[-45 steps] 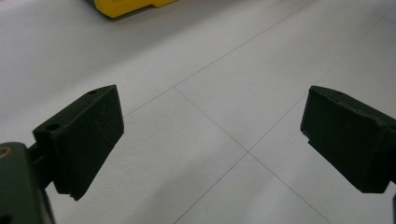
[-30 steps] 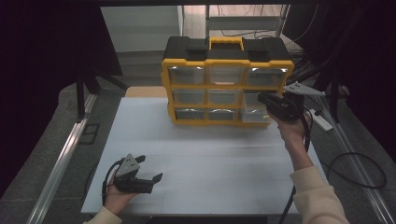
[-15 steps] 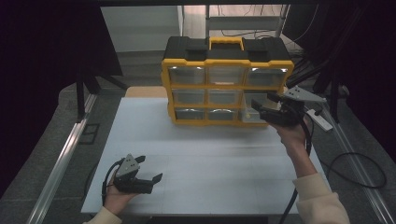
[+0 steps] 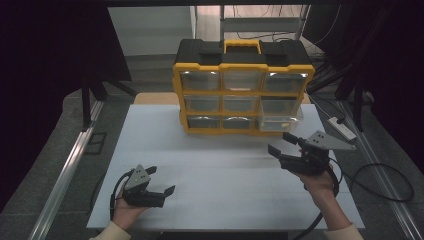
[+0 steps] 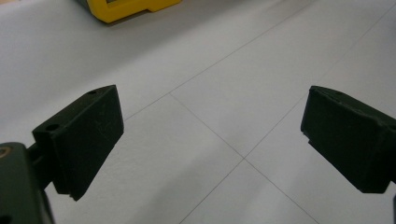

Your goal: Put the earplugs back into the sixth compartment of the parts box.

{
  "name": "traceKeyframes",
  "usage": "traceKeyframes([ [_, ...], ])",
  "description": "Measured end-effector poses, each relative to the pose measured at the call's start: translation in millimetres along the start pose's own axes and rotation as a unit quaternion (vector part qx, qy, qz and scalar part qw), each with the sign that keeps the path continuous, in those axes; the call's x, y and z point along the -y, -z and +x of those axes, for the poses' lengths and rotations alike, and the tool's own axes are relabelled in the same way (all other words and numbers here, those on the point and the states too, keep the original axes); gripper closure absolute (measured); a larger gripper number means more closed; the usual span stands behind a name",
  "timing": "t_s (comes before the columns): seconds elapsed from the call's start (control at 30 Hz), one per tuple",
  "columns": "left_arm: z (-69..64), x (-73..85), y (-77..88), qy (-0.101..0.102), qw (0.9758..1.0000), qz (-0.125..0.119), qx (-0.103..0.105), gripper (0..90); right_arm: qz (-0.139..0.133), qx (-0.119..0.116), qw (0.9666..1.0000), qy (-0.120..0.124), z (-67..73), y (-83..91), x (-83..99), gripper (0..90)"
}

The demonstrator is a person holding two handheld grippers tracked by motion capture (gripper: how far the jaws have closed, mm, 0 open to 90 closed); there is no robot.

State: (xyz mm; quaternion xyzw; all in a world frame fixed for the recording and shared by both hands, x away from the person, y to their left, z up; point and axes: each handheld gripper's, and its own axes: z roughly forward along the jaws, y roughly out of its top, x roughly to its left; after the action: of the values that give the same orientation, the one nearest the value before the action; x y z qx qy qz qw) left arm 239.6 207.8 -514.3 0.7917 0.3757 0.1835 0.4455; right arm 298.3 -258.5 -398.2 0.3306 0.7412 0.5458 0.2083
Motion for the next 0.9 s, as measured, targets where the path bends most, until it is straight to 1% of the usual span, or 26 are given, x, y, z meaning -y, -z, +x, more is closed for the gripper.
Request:
traceKeyframes([
  [0.23, -0.5, -0.6, -0.9, -0.002, 1.0, -0.002, 0.002, 5.5, 0.031, 0.002, 0.9994, -0.013, -2.2, 7.8, 45.2, 28.5],
  [0.3, -0.6, -0.8, -1.4, -0.002, 1.0, -0.001, 0.002, 5.5, 0.042, 0.006, 0.999, -0.016, -3.9, 10.0, 56.7, 28.4],
  [0.4, -0.7, -1.1, -2.3, -0.001, 1.0, -0.002, 0.003, 5.4, 0.053, 0.009, 0.9982, -0.026, -7.3, 12.7, 71.7, 28.1],
  [0.53, -0.9, -1.2, -2.5, -0.002, 1.0, -0.002, 0.003, 5.4, 0.064, 0.015, 0.9974, -0.03, -10.1, 14.2, 84.4, 27.8],
  [0.63, -0.8, -1.0, -2.2, -0.002, 1.0, -0.002, 0.004, 5.4, 0.067, 0.02, 0.9971, -0.032, -12.7, 15.6, 90.9, 27.8],
  [0.73, -0.6, -1.1, -2.4, -0.003, 1.0, -0.002, 0.003, 5.5, 0.071, 0.022, 0.9966, -0.036, -14.6, 16.1, 94.3, 27.6],
  [0.9, -0.7, -1.5, -2.4, -0.004, 1.0, -0.003, 0.003, 5.5, 0.064, 0.025, 0.997, -0.035, -14.7, 17.5, 93.9, 27.3],
])
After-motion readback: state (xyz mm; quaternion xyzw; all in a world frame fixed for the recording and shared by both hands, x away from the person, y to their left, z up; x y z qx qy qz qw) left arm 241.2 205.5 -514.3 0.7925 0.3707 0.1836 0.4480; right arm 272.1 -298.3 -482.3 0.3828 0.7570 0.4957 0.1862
